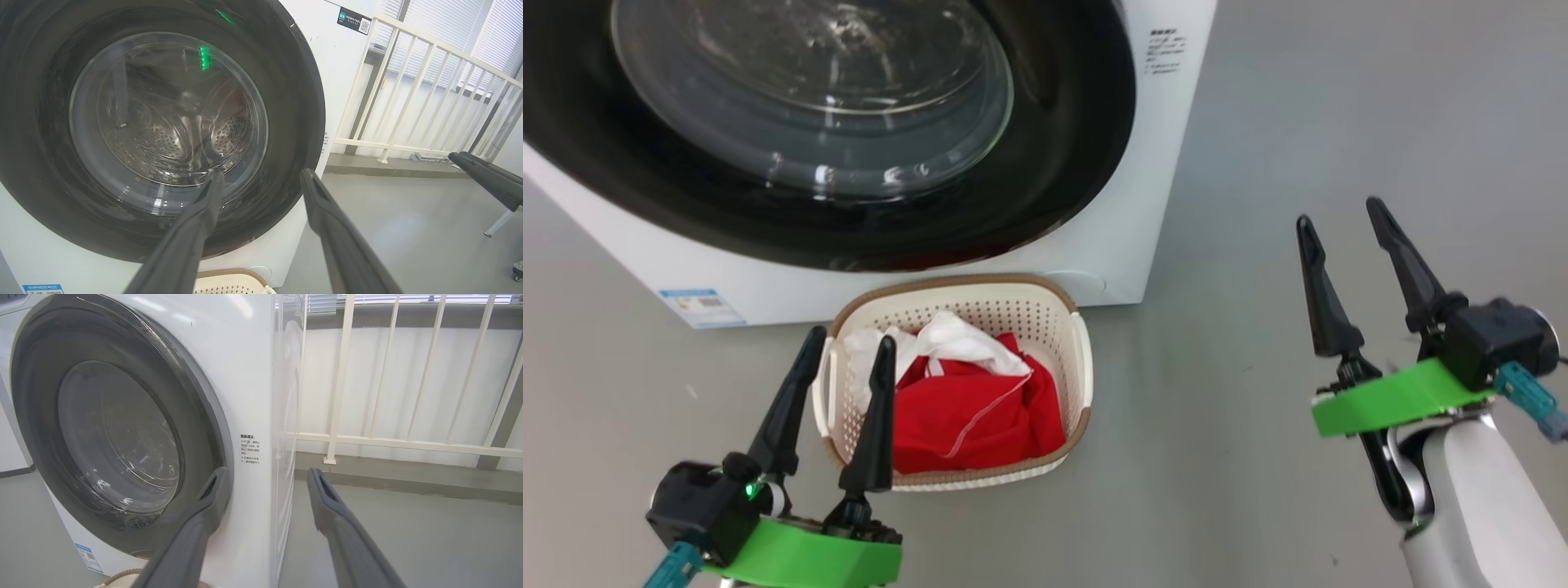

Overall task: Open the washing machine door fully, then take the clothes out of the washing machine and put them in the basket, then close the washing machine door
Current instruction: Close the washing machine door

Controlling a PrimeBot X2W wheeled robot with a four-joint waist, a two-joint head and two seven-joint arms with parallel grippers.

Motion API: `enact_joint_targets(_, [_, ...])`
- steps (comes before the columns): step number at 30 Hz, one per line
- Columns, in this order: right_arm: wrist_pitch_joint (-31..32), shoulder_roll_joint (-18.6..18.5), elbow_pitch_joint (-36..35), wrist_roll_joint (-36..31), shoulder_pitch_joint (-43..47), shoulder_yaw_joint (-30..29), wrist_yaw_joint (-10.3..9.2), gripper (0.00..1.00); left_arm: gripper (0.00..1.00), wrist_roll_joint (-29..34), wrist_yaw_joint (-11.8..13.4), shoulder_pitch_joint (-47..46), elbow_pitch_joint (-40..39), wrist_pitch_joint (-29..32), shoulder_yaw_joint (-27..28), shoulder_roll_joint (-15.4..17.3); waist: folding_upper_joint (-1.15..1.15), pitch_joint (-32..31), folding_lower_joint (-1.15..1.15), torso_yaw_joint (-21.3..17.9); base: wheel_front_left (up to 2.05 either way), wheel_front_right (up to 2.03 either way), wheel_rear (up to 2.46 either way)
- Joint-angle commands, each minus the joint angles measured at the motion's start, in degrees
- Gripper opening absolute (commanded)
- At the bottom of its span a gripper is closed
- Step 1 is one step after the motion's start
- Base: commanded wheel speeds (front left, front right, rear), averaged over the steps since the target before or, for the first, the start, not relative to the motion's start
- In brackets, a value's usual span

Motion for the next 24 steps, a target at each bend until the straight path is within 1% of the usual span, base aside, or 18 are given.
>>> enact_joint_targets(1, [-0.1, 0.4, -2.3, -0.1, 1.2, 0.7, -0.22, 1.0, 1.0, 0.9, 0.6, 0.2, -1.1, -0.3, 2.3, 0.6, 0.0, -1.5, 0.0, -1.4, 0.0, 0.0, 0.0])
enact_joint_targets(10, [-0.1, 0.4, -5.6, -1.3, 8.4, -0.7, -0.22, 1.0, 1.0, 1.6, 1.1, 2.4, -0.2, -0.3, 3.2, 0.5, 0.0, -5.7, 0.0, -3.0, 0.0, 0.0, 0.0])
enact_joint_targets(16, [-0.1, 0.4, -7.4, -1.4, 14.0, -2.3, -0.22, 1.0, 1.0, 2.9, 1.7, 5.2, 0.4, -0.3, 4.1, 1.1, 0.0, -9.3, 0.0, -3.4, 0.0, 0.0, 0.0])
enact_joint_targets(24, [-0.1, 0.4, -10.1, -1.6, 18.8, -2.8, -0.22, 1.0, 1.0, 3.8, 2.0, 8.7, 1.0, -0.3, 5.6, 1.2, 0.0, -11.8, 0.0, -3.8, 0.0, 0.0, 0.0])
